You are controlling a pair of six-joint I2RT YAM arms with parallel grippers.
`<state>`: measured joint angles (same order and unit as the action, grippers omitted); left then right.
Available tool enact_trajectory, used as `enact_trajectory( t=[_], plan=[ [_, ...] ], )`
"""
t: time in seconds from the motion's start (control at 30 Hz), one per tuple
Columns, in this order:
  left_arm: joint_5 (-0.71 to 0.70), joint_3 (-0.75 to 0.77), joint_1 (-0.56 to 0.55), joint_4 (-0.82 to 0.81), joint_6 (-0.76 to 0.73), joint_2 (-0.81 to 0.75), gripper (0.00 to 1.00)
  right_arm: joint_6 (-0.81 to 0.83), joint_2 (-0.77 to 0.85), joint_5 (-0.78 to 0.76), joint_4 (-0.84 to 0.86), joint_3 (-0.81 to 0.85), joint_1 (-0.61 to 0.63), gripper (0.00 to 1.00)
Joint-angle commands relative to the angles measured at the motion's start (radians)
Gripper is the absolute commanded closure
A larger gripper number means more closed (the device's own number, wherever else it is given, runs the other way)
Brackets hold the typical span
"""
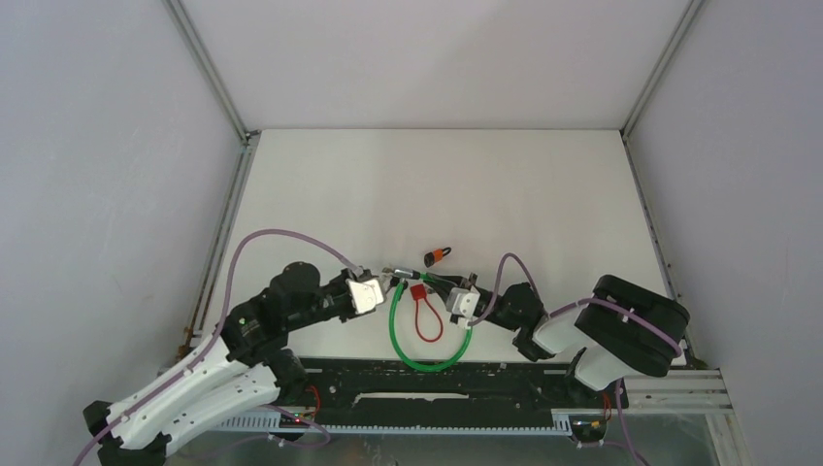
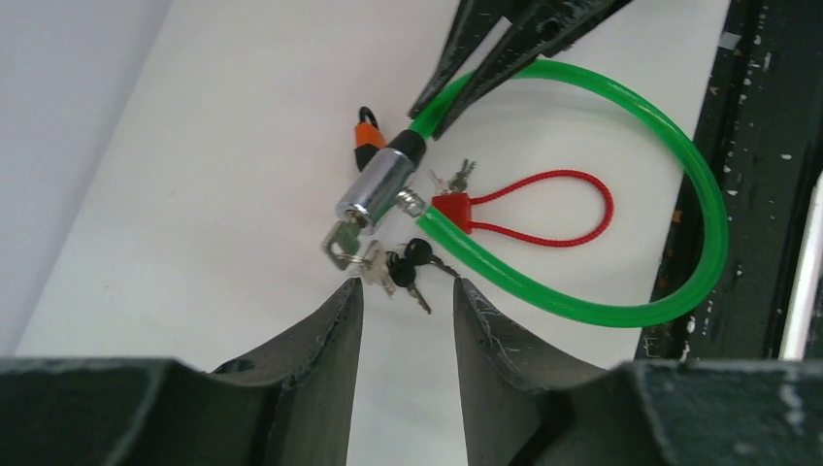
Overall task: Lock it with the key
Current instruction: Lock the lock.
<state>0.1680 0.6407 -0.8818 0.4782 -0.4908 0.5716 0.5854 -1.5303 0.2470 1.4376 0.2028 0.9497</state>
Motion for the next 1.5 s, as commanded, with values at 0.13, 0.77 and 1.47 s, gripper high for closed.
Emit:
enact_trajectory(
  t=[0.13,0.77,1.47],
  plan=[
    [0.022,-0.016,0.065,-0.08,-0.061,-0.037,0.59,0.051,0.039,0.058,0.079,-0.017,0.004,1.0],
    [0.253,0.024,0.149,-0.04,-0.106,0.105,0.67,0.077,0.074,0.11,0.08,-0.042,-0.002,1.0],
    [0.267,0.047,0.18,-0.072,-0.03,0.158,1.0,0.079,0.076,0.116,0.08,-0.045,-0.006,1.0]
  ],
)
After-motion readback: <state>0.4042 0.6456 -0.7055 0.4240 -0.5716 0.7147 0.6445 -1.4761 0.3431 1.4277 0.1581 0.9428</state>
